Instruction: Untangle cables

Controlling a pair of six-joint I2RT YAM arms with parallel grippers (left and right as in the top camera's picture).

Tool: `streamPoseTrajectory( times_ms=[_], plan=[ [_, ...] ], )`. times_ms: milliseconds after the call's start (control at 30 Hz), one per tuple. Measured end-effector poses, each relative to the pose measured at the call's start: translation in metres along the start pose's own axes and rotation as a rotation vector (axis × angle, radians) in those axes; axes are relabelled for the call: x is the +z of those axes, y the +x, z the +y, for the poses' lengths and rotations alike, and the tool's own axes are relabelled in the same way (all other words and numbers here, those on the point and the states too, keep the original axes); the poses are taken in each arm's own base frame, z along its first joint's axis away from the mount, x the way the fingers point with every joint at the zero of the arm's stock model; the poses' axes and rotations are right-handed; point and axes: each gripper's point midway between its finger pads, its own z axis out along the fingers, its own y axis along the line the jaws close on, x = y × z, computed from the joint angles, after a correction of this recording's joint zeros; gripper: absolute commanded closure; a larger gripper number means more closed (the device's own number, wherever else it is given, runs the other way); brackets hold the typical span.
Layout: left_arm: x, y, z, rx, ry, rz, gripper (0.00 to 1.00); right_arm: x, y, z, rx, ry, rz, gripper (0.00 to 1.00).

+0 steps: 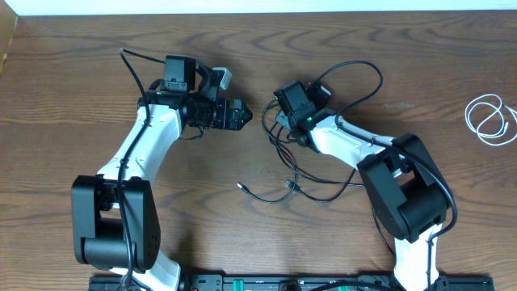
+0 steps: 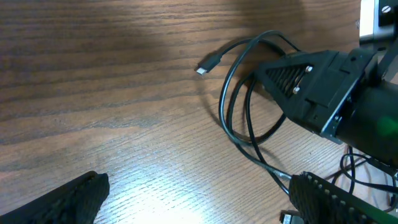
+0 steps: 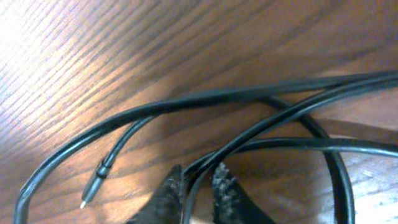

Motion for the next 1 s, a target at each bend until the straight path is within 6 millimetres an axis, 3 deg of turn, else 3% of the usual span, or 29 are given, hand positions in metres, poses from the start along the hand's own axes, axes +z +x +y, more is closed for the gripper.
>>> streamPoseTrajectory(
  times_ms=[100, 167, 533, 733, 867, 1000],
  plan=[
    [0.0, 0.0, 0.0, 0.0, 0.0, 0.0, 0.02, 0.0, 0.0, 0.0, -0.019, 0.002, -0.003, 0.89],
    [0.0, 0.0, 0.0, 0.0, 0.0, 0.0, 0.02, -0.001, -0.001, 0.0, -0.031, 0.003, -0.004, 0.99],
    [0.0, 0.0, 0.0, 0.0, 0.0, 0.0, 0.02, -0.007, -0.001, 0.002, -0.195, -0.107, 0.131, 0.99],
    [0.0, 0.0, 0.0, 0.0, 0.0, 0.0, 0.02, -0.025, 0.011, -0.006, -0.323, -0.205, 0.279, 0.99],
    [0.0, 0.0, 0.0, 0.0, 0.0, 0.0, 0.02, -0.048, 0.009, 0.012, -0.376, -0.359, 0.338, 0.99],
    [0.0, 0.0, 0.0, 0.0, 0.0, 0.0, 0.02, -0.083, 0.005, 0.04, -0.453, -0.583, 0.38, 0.99]
  ],
)
